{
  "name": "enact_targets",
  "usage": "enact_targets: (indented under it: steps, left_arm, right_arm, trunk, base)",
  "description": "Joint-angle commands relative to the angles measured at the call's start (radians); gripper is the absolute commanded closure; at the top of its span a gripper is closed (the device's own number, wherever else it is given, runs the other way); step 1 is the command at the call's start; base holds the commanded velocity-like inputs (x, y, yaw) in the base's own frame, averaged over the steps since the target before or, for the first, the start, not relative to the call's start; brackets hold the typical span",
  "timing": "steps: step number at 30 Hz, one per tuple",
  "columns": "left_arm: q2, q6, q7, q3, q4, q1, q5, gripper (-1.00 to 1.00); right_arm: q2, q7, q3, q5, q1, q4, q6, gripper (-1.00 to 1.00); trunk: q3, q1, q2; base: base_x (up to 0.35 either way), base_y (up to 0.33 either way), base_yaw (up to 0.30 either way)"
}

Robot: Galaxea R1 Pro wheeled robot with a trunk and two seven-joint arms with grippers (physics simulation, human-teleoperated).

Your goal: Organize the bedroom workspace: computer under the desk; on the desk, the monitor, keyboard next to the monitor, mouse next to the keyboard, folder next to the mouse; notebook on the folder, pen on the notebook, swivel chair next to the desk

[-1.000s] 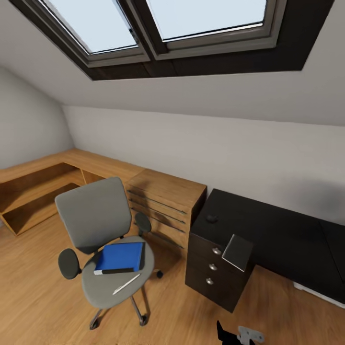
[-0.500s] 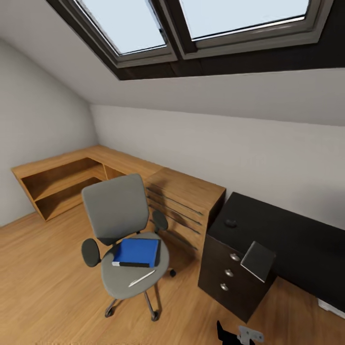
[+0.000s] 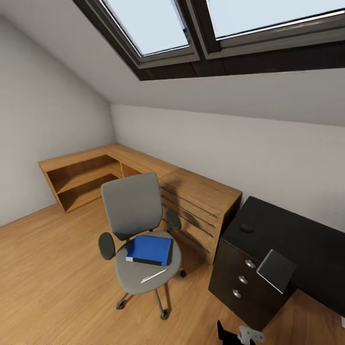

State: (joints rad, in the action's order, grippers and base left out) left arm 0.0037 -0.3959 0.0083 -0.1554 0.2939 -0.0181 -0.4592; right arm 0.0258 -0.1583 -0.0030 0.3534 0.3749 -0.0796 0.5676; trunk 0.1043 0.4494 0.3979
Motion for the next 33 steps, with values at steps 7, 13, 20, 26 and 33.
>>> enact_targets:
  steps: [7, 13, 20, 26, 33]
  left_arm:
    - [0.001, -0.004, 0.001, -0.006, -0.001, -0.001, -0.009, -1.00]
    - [0.001, -0.005, 0.001, -0.006, -0.001, -0.001, -0.009, -1.00]
    - [0.001, -0.005, 0.001, -0.006, -0.001, -0.001, -0.009, -1.00]
    - [0.001, -0.005, 0.001, -0.006, -0.001, -0.001, -0.010, -1.00]
    - [0.001, -0.005, 0.001, -0.006, -0.001, -0.001, -0.010, -1.00]
  right_arm:
    - [-0.001, -0.009, -0.001, 0.011, 0.001, 0.001, 0.003, -1.00]
    - [-0.001, -0.009, -0.001, 0.012, 0.001, 0.001, 0.003, -1.00]
    - [-0.001, -0.009, -0.001, 0.012, 0.001, 0.000, 0.003, -1.00]
    - [-0.001, -0.009, -0.001, 0.012, 0.001, 0.000, 0.003, -1.00]
    - [-0.001, -0.009, 0.000, 0.012, 0.001, 0.001, 0.003, -1.00]
  trunk:
    - [0.002, 0.001, 0.002]
    - [0.002, 0.001, 0.002]
    - [0.002, 0.001, 0.002]
    - [0.001, 0.001, 0.002]
    - [-0.006, 0.001, 0.002]
  base:
    - [0.010, -0.001, 0.035]
    - [0.165, -0.094, 0.005]
    - [0.115, -0.075, 0.001]
    - [0.012, -0.008, 0.000]
    - [0.002, -0.002, 0.000]
